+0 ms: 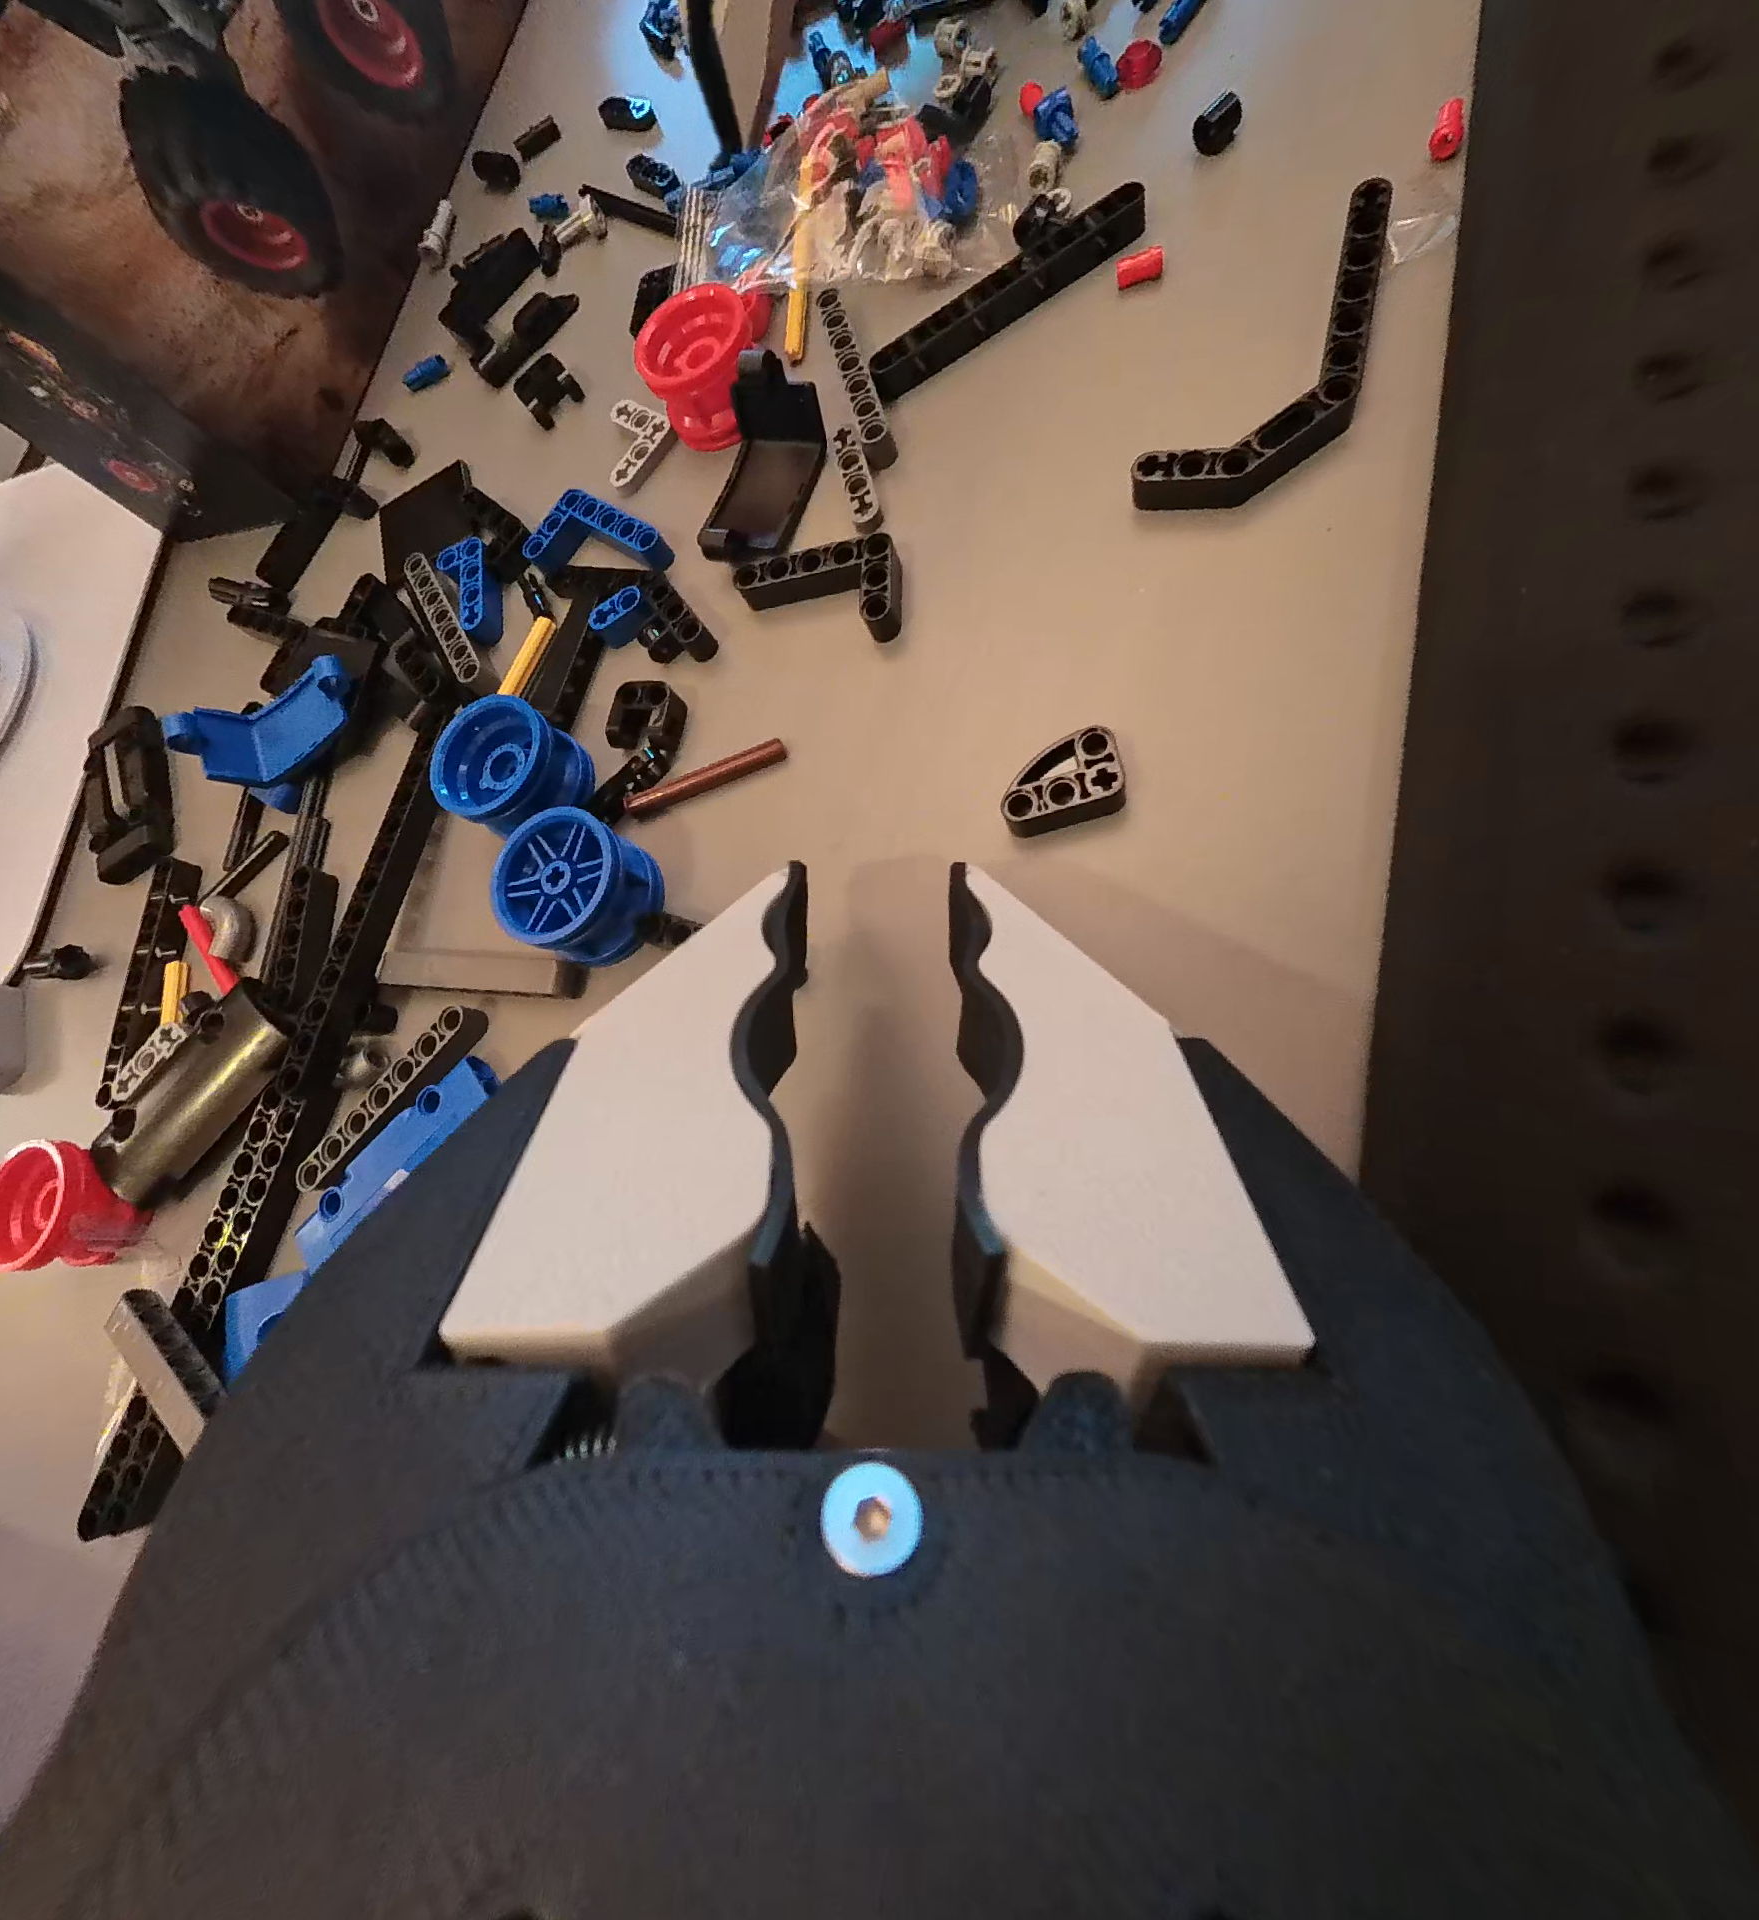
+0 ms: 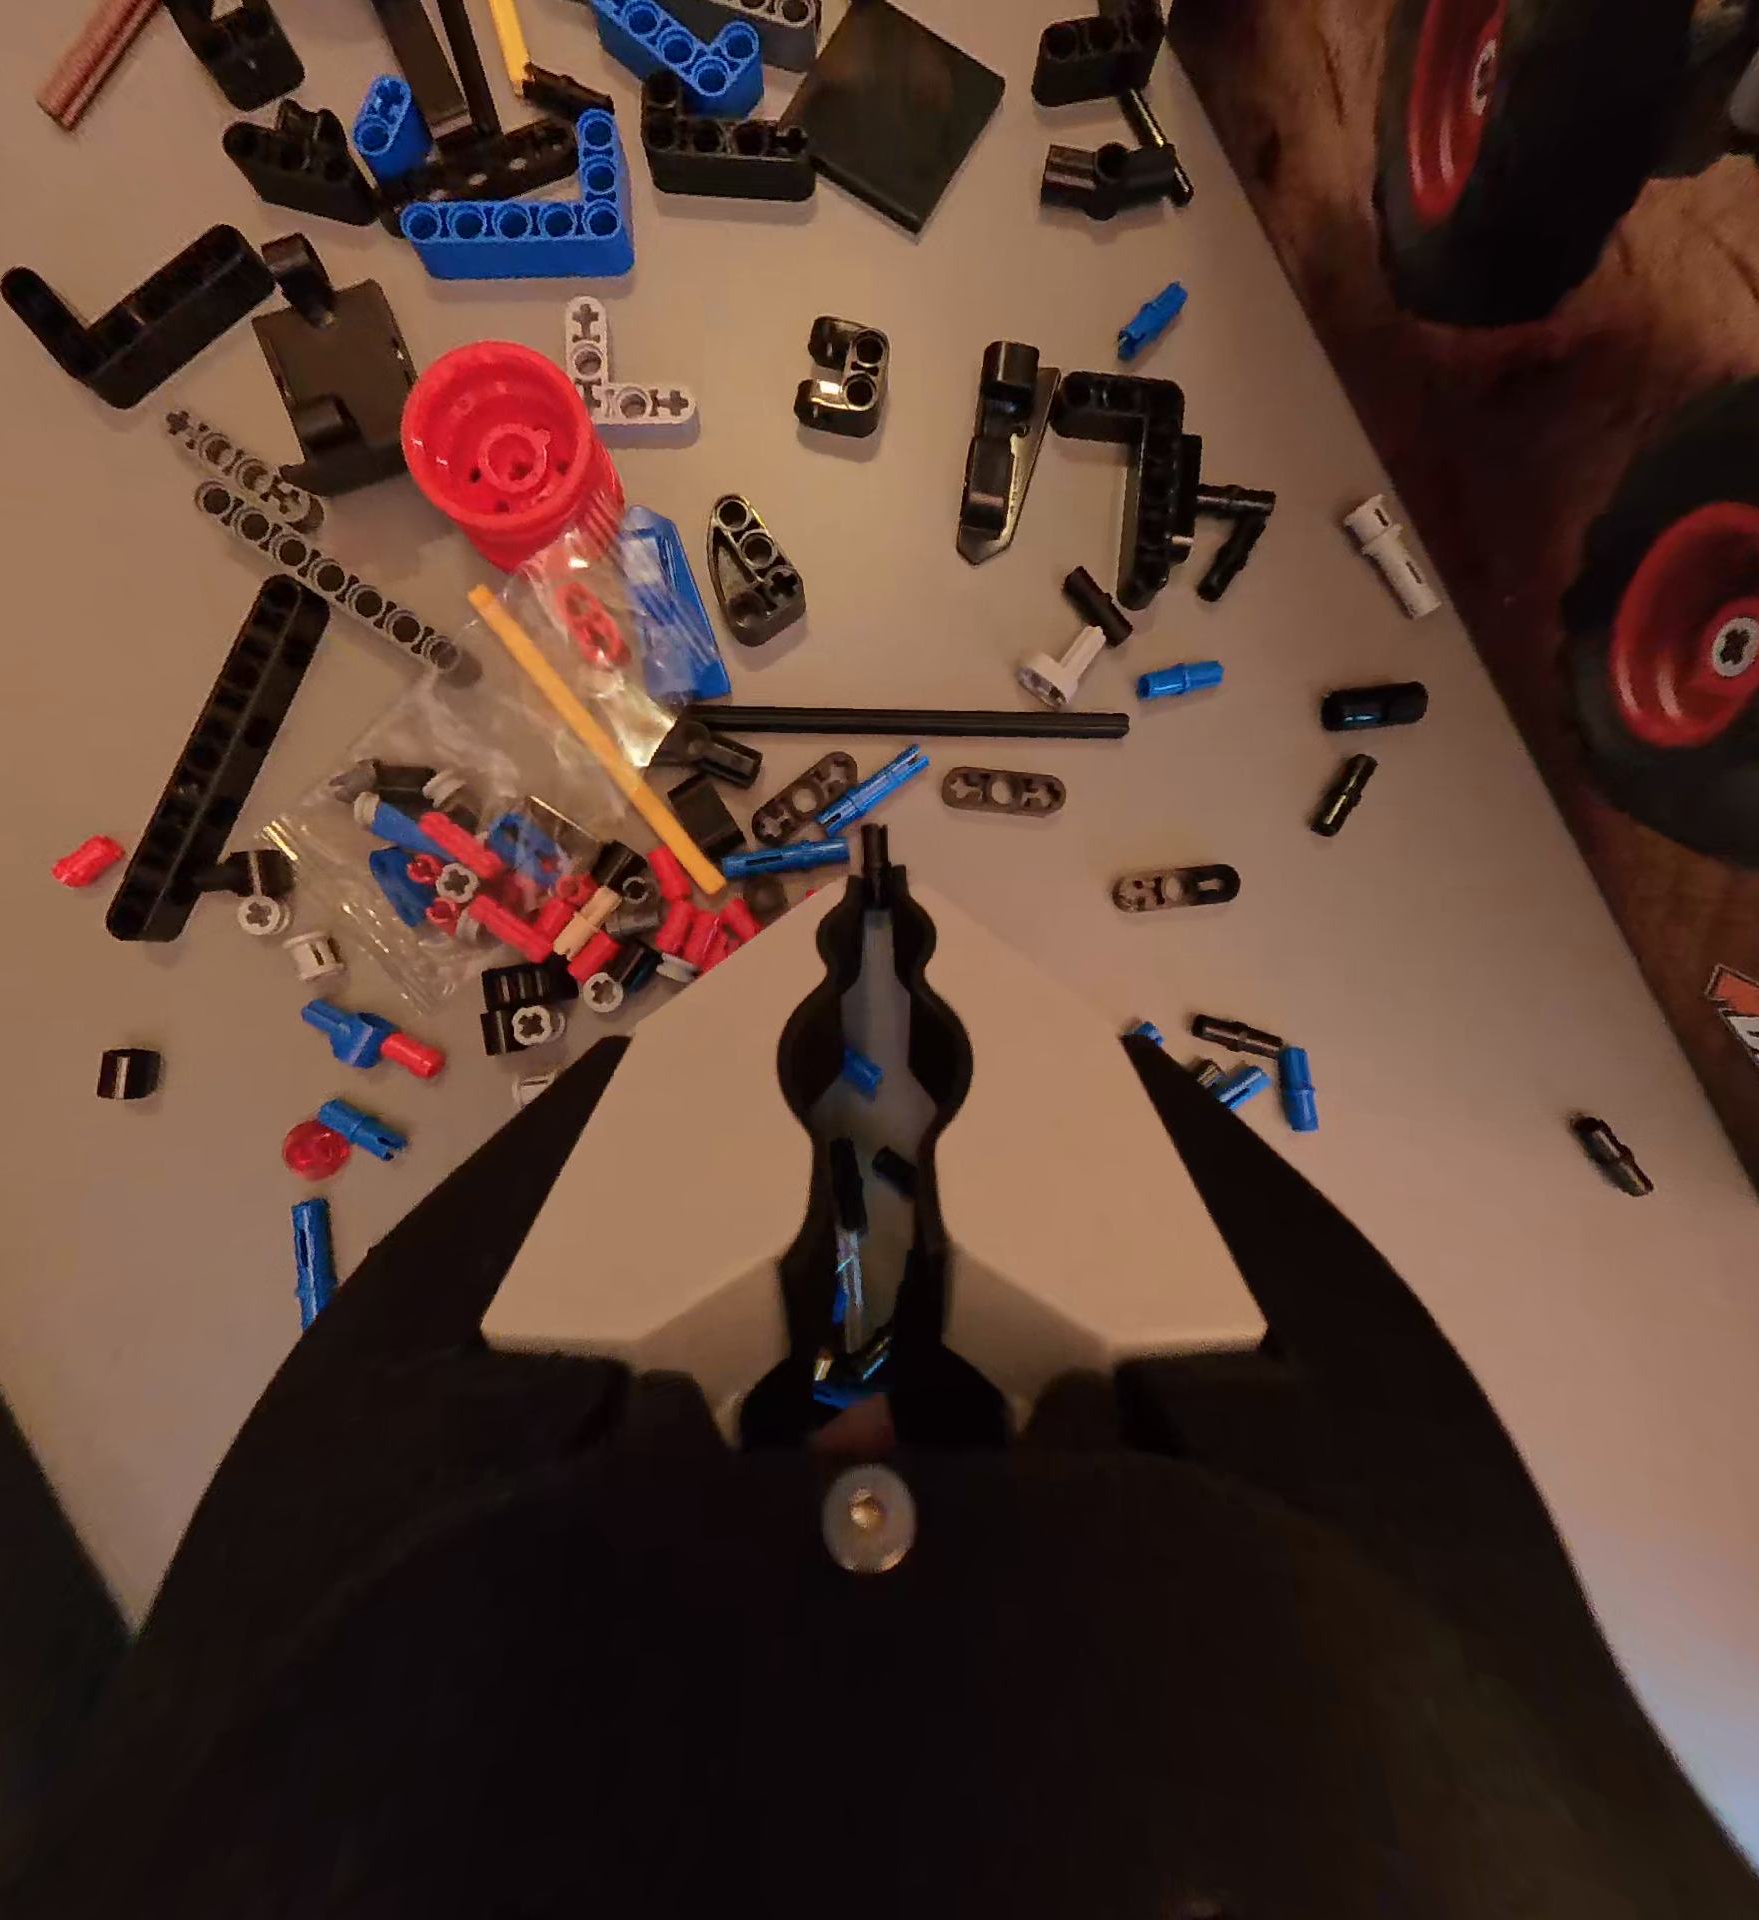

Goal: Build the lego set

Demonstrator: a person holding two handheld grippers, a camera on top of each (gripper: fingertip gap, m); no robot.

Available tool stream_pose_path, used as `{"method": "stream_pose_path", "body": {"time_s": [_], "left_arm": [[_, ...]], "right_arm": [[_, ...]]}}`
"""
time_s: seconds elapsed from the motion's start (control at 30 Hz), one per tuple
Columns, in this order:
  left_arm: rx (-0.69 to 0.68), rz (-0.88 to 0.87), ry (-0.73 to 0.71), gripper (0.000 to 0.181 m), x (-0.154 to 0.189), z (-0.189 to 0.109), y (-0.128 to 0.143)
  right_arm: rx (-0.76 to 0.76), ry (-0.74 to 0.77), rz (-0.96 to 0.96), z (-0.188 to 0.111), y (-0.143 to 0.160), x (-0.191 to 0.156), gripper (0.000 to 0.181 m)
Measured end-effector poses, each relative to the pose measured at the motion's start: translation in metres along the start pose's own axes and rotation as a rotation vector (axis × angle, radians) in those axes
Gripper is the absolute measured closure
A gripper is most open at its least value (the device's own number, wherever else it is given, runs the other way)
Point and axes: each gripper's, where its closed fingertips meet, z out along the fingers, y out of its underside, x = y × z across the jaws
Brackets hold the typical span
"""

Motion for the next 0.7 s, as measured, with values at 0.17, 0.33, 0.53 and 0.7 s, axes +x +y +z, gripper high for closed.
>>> {"method": "stream_pose_path", "body": {"time_s": [0.17, 0.33, 0.53, 0.7], "left_arm": [[0.016, 0.009, -0.025, 0.156, -0.003, -0.002, -0.004], [0.087, 0.112, -0.169, 0.153, -0.016, -0.013, -0.033], [0.191, 0.32, -0.316, 0.146, -0.007, -0.02, -0.084], [0.164, 0.438, -0.416, 0.163, -0.006, -0.02, -0.088]], "right_arm": [[0.029, 0.022, 0.0, -0.004, -0.004, 0.003, 0.179], [0.169, -0.03, -0.069, -0.037, -0.052, -0.037, 0.179], [0.331, -0.286, -0.211, -0.039, -0.131, -0.145, 0.179], [0.397, -0.471, -0.211, -0.034, -0.161, -0.187, 0.179]]}}
